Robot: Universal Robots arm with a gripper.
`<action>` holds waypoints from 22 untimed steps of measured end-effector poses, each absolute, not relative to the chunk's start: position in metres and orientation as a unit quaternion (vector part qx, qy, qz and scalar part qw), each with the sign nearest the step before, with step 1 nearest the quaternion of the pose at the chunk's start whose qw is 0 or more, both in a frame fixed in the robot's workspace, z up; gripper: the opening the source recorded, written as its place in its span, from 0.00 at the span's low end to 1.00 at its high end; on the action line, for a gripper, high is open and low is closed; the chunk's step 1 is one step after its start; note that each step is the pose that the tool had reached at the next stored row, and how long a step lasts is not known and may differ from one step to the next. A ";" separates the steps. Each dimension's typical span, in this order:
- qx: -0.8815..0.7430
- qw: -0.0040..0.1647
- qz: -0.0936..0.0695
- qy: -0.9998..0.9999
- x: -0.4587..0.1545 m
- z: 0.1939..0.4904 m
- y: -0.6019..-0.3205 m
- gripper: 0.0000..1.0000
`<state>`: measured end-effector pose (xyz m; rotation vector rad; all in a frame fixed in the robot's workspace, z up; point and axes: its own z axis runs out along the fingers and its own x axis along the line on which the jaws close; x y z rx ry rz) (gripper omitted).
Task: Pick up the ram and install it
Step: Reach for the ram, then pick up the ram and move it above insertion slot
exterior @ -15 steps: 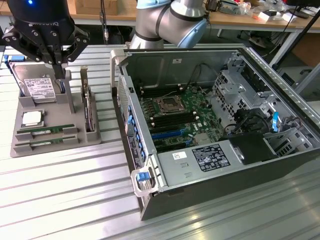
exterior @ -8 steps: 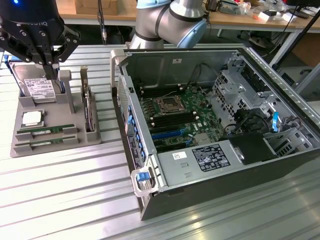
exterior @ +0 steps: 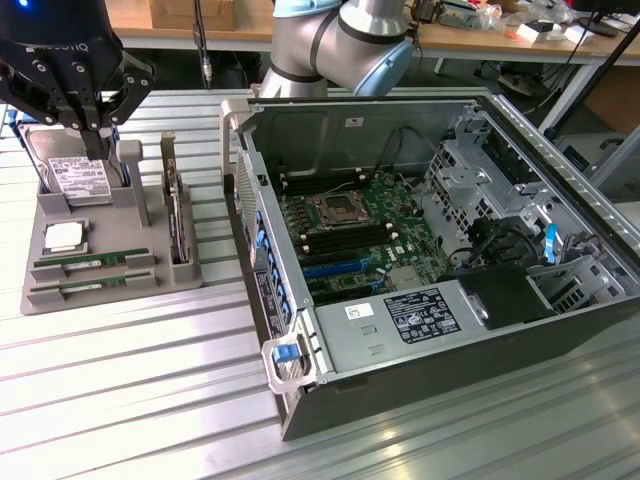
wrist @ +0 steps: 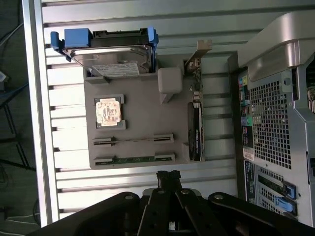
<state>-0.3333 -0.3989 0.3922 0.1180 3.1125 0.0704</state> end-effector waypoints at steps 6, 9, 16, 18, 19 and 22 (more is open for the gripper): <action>0.038 0.013 0.023 0.999 -0.334 0.392 -0.399 0.11; 0.038 0.013 0.023 0.999 -0.335 0.390 -0.399 0.11; 0.038 0.013 0.023 0.999 -0.337 0.380 -0.399 0.11; 0.038 0.013 0.023 0.999 -0.337 0.378 -0.399 0.11; 0.038 0.013 0.023 0.999 -0.338 0.377 -0.399 0.11; 0.038 0.013 0.023 0.999 -0.338 0.372 -0.399 0.11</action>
